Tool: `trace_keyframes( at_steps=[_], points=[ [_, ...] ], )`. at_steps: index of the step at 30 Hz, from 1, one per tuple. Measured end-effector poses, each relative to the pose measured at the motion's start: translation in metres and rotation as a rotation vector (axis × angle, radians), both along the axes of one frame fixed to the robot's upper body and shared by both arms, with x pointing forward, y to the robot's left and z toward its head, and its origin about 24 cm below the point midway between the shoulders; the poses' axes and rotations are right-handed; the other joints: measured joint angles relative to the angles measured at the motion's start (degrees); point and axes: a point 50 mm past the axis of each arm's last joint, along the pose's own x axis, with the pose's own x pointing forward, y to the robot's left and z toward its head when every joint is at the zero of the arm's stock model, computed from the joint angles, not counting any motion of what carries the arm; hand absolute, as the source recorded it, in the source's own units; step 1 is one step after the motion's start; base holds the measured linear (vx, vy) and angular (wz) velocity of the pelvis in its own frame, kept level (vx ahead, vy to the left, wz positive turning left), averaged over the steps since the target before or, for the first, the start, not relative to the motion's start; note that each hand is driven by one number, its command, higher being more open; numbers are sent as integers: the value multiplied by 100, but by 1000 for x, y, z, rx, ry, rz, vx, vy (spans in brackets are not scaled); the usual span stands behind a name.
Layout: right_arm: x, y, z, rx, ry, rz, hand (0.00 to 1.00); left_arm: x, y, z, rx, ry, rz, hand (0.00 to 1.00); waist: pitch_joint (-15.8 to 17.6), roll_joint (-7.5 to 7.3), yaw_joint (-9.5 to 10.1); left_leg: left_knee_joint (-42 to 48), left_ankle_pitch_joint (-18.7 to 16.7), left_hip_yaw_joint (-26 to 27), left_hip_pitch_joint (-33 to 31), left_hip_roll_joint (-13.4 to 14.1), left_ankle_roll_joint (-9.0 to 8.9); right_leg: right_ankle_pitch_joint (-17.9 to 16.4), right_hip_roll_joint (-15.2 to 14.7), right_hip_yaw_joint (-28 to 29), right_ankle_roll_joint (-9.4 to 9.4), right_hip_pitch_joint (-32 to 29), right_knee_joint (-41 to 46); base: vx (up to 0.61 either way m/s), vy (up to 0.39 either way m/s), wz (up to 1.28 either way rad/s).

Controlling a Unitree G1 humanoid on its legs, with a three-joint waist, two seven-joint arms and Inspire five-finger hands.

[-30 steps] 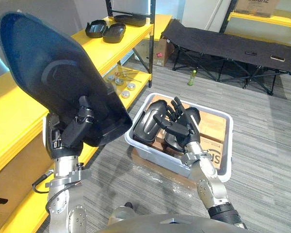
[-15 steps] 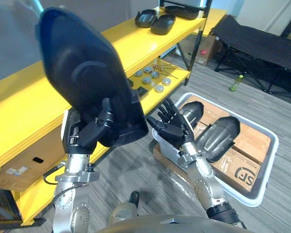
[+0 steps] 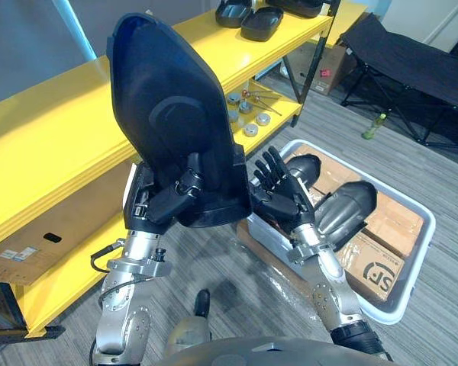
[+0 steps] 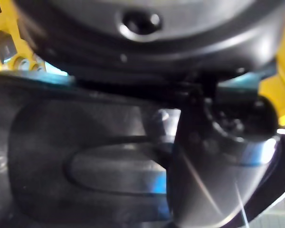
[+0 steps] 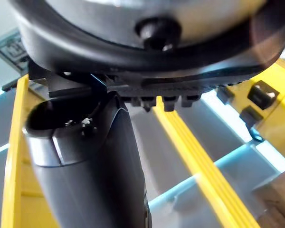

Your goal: Walk over and take three plastic housings, then place them on the shelf

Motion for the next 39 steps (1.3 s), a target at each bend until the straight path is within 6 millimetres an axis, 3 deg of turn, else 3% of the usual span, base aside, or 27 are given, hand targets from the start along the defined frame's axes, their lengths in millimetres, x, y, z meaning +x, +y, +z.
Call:
trace_keyframes(
  at_steps=[2,6,9,10,11,12,13,14,15,17,18,19,20,22,23,24,26,27,28,30,32,35,37,39],
  points=[
    [-1,-2,1,-1,-14,9,100,-1,1,-1,-19,2,28,0,84,42,-5,350,-199,-1,-120,-19,-2,-176,-89,45,17,-69,278,-113,16,1],
    [0,5,3,-1,-35,46,100,-6,5,-8,-44,38,87,0,259,136,46,1817,-915,-48,-658,13,32,-526,-220,103,95,-142,878,-101,36,4],
    [0,8,4,0,-37,56,100,-7,11,-10,-41,52,119,0,280,139,188,2577,-1363,-46,-952,-19,108,-707,-346,73,206,-71,1076,-24,100,12],
    [1,9,4,0,-40,58,100,-8,15,-10,-33,52,137,0,304,25,240,2746,-1484,22,-977,-75,208,-740,-403,64,258,-3,1011,81,140,29],
    [-1,8,3,1,-34,55,100,-8,21,-9,-8,54,166,0,235,-34,258,3034,-1711,315,-964,-190,494,-774,-479,10,348,246,833,132,122,33],
    [-2,7,3,-3,-35,52,100,-8,23,-9,-3,50,178,0,195,-57,253,3043,-1887,339,-957,-241,456,-663,-489,72,207,246,1087,195,135,53],
    [-2,6,3,-9,-38,51,100,-7,29,-11,-16,51,210,0,169,-26,250,3141,-2032,204,-974,-323,436,-432,-786,369,-222,-284,2260,167,144,46],
    [-2,5,2,-11,-35,51,100,-9,32,-12,-24,58,226,0,154,-1,210,3058,-2033,157,-924,-389,462,-114,-852,547,-633,-570,2769,200,245,63],
    [-2,6,2,-12,-33,52,100,-12,41,-12,-7,60,255,0,164,17,149,2781,-1985,-10,-728,-399,538,301,-888,947,-704,-1045,3538,221,195,54],
    [-1,8,4,-9,-47,65,100,-13,53,-10,7,56,313,0,175,34,164,2485,-1945,-280,-407,-425,698,-275,-513,1187,-570,-1468,4001,315,120,58],
    [0,8,5,-16,-53,66,100,-14,54,-9,4,56,328,0,186,53,166,2406,-1944,-366,-293,-431,703,-422,-346,1176,-572,-1486,3823,325,72,74],
    [2,5,8,-50,-71,57,100,-13,57,-8,0,50,347,0,172,82,171,2232,-1898,-606,-86,-446,631,-641,97,1224,-596,-1570,2958,325,40,74],
    [2,2,10,-55,-82,51,100,-12,57,-7,-1,45,348,0,153,94,152,2209,-1906,-750,-68,-475,617,-638,271,1363,-592,-1649,2579,317,22,105],
    [4,-13,21,-69,-134,6,100,-5,52,-6,-26,24,323,0,134,70,-25,2237,-1918,-1385,-47,-689,595,-539,672,2370,-429,-1998,1781,311,-64,170],
    [5,-21,22,-76,-134,-24,100,-2,49,-12,-32,46,306,0,144,116,-91,2242,-1914,-1614,98,-765,586,-453,767,2851,-292,-2024,1665,309,-132,181],
    [5,-24,22,-87,-133,-36,100,-2,49,-16,-31,61,300,0,141,115,-111,2238,-1920,-1677,215,-789,569,-399,772,2984,-208,-2003,1598,405,-251,157],
    [6,-29,24,-125,-142,-36,100,-7,51,-21,-16,87,296,0,-45,-174,-71,2291,-2083,-1692,501,-944,318,745,694,2880,-205,-1673,769,459,-319,103],
    [7,-32,26,-142,-151,-34,100,-8,50,-22,-22,90,296,0,-103,-132,-24,2372,-2187,-1687,502,-900,265,558,666,2707,-218,-1561,695,391,-259,34],
    [13,-38,35,-183,-185,-28,100,-10,49,-23,-38,92,294,0,-148,77,92,2475,-2308,-1650,481,-636,155,643,885,2583,-295,-1294,320,281,-175,12],
    [20,-55,47,-224,-226,-71,100,-10,48,-24,-32,85,258,0,-213,268,40,2319,-2331,-1536,527,-330,92,735,1124,2354,-396,-985,-183,287,-177,23],
    [20,-67,49,-219,-227,-122,100,-10,46,-23,-23,80,239,0,-231,298,-6,2175,-2303,-1362,604,-219,54,747,1173,2275,-414,-871,-298,166,-93,22],
    [11,-96,46,-179,-196,-269,100,-4,38,-21,39,68,203,0,-248,328,-217,1958,-2180,-599,689,-115,83,757,1073,2013,-428,-573,-527,109,-5,37],
    [-6,-113,36,-147,-146,-393,100,5,28,-16,120,38,170,0,-257,325,-410,1757,-1989,136,706,-124,187,756,880,1691,-426,-423,-558,62,58,71],
    [-20,-116,27,-116,-104,-445,100,12,23,-9,165,2,137,0,-264,332,-461,1505,-1862,302,844,-202,337,761,784,1575,-416,-360,-556,26,81,38]
  ],
)
